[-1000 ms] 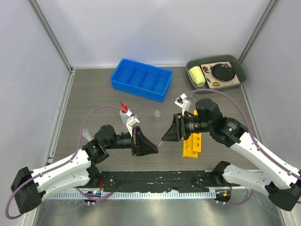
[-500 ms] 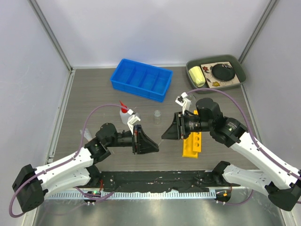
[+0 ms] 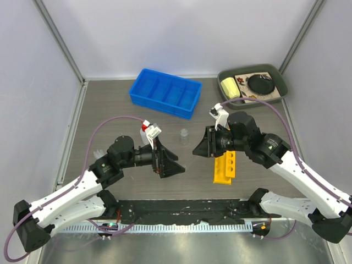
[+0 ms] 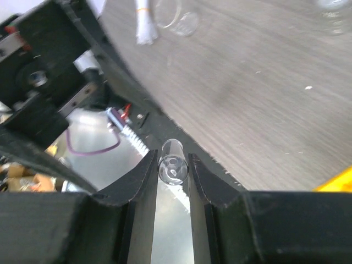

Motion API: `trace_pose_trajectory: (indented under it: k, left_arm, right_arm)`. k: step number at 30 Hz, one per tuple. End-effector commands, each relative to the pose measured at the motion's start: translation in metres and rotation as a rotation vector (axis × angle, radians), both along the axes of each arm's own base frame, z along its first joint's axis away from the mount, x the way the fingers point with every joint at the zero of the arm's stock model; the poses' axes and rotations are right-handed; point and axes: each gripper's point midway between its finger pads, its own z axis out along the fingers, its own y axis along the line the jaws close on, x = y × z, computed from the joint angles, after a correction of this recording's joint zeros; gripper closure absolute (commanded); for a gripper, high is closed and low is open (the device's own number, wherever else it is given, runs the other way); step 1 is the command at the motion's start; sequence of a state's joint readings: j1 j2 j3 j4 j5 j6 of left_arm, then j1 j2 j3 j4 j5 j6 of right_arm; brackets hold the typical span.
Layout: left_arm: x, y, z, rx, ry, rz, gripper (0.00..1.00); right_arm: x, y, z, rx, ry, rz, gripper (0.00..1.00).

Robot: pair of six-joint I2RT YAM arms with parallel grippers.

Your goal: Organize the chemistry lab equipment

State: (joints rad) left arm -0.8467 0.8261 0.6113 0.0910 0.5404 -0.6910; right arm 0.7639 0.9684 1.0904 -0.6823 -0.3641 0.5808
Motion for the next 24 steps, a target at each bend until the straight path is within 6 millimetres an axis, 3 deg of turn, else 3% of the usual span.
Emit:
trace_pose_trajectory:
  k: [1,2,4,10,24]
  left_arm:
    - [0.009,0.021,0.002,0.109,-0.004,0.114,0.0]
    - [0.015,0.024,0.007,0.12,-0.007,0.153,0.0]
    - [0.014,0.032,-0.003,0.19,0.032,0.177,0.0]
    - [0.01,0.05,-0.011,0.254,0.051,0.223,0.0]
    - [0.003,0.064,-0.028,0.281,0.065,0.251,0.0]
  right_arm:
    - [0.034,-0.022,0.011,-0.118,-0.116,-0.176,0.87]
    - [0.039,-0.03,0.005,-0.163,-0.111,-0.214,0.87]
    - [0.059,-0.049,0.006,-0.233,-0.16,-0.353,0.87]
    - [0.092,-0.089,-0.009,-0.422,-0.218,-0.59,0.89]
    - [0.128,-0.114,-0.054,-0.587,-0.264,-0.798,0.92]
